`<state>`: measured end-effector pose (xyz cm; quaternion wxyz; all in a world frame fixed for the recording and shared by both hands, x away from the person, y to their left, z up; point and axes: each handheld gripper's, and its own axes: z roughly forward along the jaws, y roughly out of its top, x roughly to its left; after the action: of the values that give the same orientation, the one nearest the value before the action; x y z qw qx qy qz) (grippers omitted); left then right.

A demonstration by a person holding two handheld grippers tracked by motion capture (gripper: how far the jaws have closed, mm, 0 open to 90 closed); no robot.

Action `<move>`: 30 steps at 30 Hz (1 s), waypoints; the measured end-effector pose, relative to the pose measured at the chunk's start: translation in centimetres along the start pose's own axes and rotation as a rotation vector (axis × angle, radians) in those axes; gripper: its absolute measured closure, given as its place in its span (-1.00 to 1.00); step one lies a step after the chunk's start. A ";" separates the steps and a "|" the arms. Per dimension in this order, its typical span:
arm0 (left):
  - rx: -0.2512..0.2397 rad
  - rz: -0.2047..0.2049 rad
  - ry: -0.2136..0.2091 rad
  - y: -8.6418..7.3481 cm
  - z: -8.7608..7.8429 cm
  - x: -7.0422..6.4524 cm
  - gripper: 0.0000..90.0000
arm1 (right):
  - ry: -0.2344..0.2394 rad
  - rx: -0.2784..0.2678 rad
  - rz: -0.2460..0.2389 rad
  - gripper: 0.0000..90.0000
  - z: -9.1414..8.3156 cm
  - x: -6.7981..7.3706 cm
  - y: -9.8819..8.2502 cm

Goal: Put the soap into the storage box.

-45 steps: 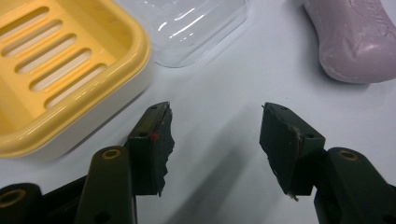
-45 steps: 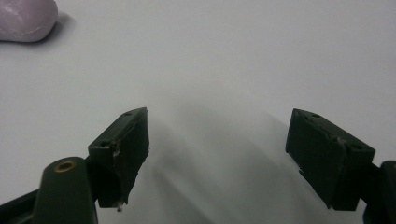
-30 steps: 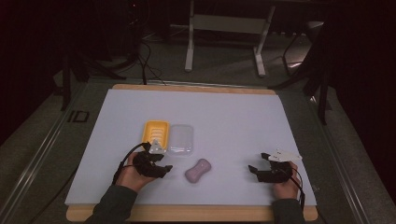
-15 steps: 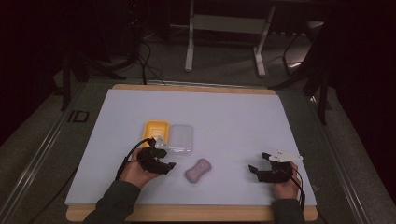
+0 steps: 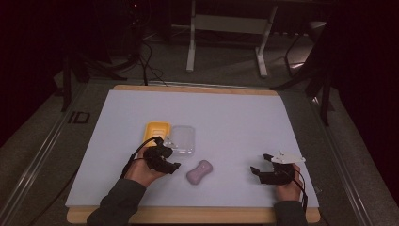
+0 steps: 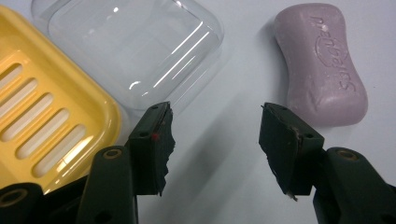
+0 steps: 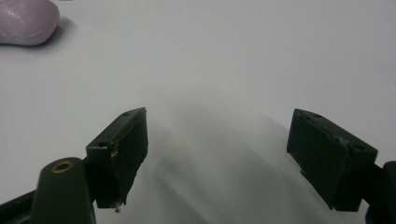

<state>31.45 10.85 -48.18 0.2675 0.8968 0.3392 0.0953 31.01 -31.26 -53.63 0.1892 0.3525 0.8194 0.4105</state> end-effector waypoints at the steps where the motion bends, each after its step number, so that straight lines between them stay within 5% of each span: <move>1: 0.002 0.000 -0.003 0.1 0.0 -0.1 -0.01 | 0.001 0.000 0.001 -0.55 0.0 0.0 0.0; 30: 0.061 0.011 -0.003 2.8 0.9 -1.1 -0.01 | -0.002 -0.010 0.002 -0.55 -0.1 0.0 0.0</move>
<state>32.54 8.01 -47.36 0.2401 0.9066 0.3365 0.0851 30.93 -31.33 -53.60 0.1916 0.3528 0.8167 0.4145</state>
